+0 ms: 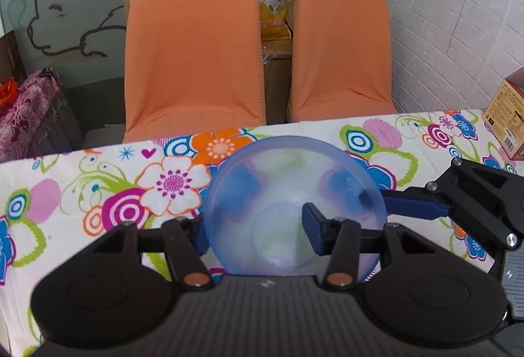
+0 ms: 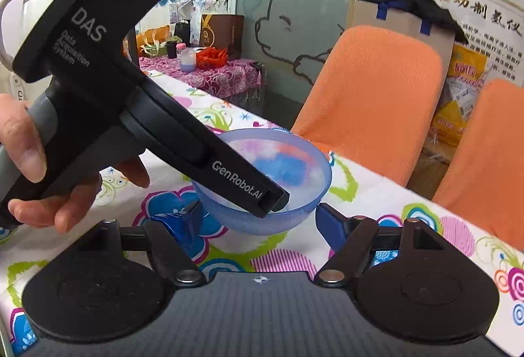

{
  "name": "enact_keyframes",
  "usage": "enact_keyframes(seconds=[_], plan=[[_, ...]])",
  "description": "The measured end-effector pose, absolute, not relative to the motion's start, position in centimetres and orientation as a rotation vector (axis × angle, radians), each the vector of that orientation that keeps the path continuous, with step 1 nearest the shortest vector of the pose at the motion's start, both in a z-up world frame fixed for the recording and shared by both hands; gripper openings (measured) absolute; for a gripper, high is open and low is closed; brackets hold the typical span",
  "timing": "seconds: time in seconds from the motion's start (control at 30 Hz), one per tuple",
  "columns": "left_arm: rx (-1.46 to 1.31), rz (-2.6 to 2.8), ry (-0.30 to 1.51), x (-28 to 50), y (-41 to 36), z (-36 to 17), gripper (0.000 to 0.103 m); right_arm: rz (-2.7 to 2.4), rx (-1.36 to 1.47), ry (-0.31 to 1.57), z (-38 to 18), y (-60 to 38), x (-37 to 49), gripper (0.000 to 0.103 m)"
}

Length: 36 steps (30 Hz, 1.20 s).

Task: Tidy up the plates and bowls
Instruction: 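Reach the left tool to the translucent blue bowl rim and close, then carry the blue bowl into the white bowl and open the left tool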

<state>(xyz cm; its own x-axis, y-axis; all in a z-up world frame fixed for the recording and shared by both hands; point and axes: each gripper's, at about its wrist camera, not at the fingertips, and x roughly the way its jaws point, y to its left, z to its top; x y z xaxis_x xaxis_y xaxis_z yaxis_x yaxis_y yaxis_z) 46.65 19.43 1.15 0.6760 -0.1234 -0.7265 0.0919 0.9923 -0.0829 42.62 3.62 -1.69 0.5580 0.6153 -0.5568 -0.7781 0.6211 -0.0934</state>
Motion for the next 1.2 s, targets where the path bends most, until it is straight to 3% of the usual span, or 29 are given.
enact_keyframes(seconds=[0.53, 0.83, 1.2], plan=[[0.009, -0.250, 0.683, 29.8, 6.9, 7.8, 0.059, 0.722, -0.446, 0.389, 5.5, -3.8, 28.7, 0.062], [0.068, -0.323, 0.724, 22.7, 1.8, 4.0, 0.060, 0.618, -0.422, 0.393, 4.0, -8.4, 20.0, 0.064], [0.130, -0.320, 0.740, 19.3, 1.6, 1.8, 0.060, 0.571, -0.376, 0.453, 0.3, -9.0, 15.0, 0.064]])
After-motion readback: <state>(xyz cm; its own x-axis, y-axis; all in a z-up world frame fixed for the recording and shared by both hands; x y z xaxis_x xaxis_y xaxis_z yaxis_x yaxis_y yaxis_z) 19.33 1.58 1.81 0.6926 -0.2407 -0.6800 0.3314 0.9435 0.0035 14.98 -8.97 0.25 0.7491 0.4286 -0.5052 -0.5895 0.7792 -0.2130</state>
